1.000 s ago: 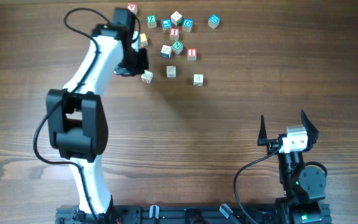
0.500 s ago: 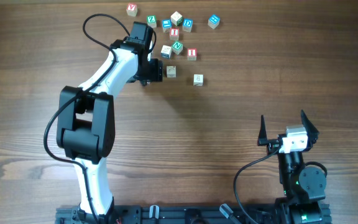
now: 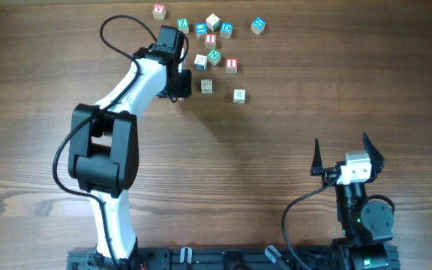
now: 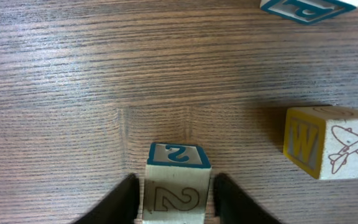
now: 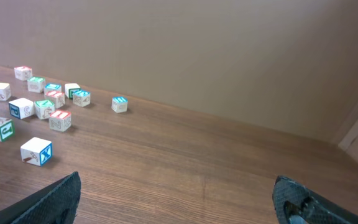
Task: Form a tower
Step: 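Carry the blue-2 block toward the open table and set it down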
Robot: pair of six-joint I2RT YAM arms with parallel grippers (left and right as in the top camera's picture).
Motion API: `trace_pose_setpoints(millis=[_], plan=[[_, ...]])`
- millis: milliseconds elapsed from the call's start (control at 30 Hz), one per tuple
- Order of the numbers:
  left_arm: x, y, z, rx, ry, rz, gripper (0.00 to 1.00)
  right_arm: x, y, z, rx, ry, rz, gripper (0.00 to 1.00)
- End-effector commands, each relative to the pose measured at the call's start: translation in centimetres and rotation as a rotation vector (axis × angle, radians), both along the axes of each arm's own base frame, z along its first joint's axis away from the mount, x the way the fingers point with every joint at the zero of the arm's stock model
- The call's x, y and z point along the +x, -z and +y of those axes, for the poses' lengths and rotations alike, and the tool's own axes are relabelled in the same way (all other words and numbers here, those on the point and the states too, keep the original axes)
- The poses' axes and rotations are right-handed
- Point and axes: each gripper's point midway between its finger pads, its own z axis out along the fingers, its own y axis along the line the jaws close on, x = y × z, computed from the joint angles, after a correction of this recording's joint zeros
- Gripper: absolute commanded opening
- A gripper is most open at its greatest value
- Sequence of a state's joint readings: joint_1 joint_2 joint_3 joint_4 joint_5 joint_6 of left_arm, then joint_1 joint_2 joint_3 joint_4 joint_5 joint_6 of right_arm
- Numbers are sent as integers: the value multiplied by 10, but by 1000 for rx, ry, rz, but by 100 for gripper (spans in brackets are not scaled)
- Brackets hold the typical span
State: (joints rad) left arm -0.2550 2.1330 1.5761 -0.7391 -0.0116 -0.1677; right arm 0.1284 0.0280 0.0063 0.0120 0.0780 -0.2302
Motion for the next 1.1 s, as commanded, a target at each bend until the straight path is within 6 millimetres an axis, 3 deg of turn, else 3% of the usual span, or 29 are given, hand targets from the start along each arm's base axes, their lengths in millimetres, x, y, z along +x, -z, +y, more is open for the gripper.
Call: trace_pose_setpoints(millis=[0,133,233,300,400,500,600,667,733,800,867,967,1067], plan=[[-3,7,5,21,-3,14,44,0,-1,4,-5,-19,-6,100],[-4,7,5,22,-3,19,34,0,-1,4,-5,-19,-6,100],[-7,8,5,26,-2,31,21,0,-1,4,-5,-19,-6,100],[-8,-4,6,23,-4,22,15,0,-1,4,-5,-19,-6,100],[-12,-52,7,2,-14,-46,13,0,-1,4,-5,-19,-6,100],[-27,-116,11,-39,-63,-131,13,0,-1,4,-5,-19,-6,100],[-62,-191,20,-95,-124,-233,18,0,-1,4,-5,-19,-6,100],[-84,-209,26,-104,-148,-231,20,0,-1,4,-5,-19,-6,100],[-102,-207,31,-100,-183,-175,22,0,-1,4,-5,-19,-6,100],[-115,-190,33,-89,-230,-98,22,0,-1,4,-5,-19,-6,100],[-120,-158,32,-91,-281,-50,22,0,-1,4,-5,-19,-6,100],[-127,-88,27,-122,-397,-21,24,0,-1,4,-5,-19,-6,99],[-132,-40,24,-149,-468,-28,24,0,-1,4,-5,-19,-6,100]])
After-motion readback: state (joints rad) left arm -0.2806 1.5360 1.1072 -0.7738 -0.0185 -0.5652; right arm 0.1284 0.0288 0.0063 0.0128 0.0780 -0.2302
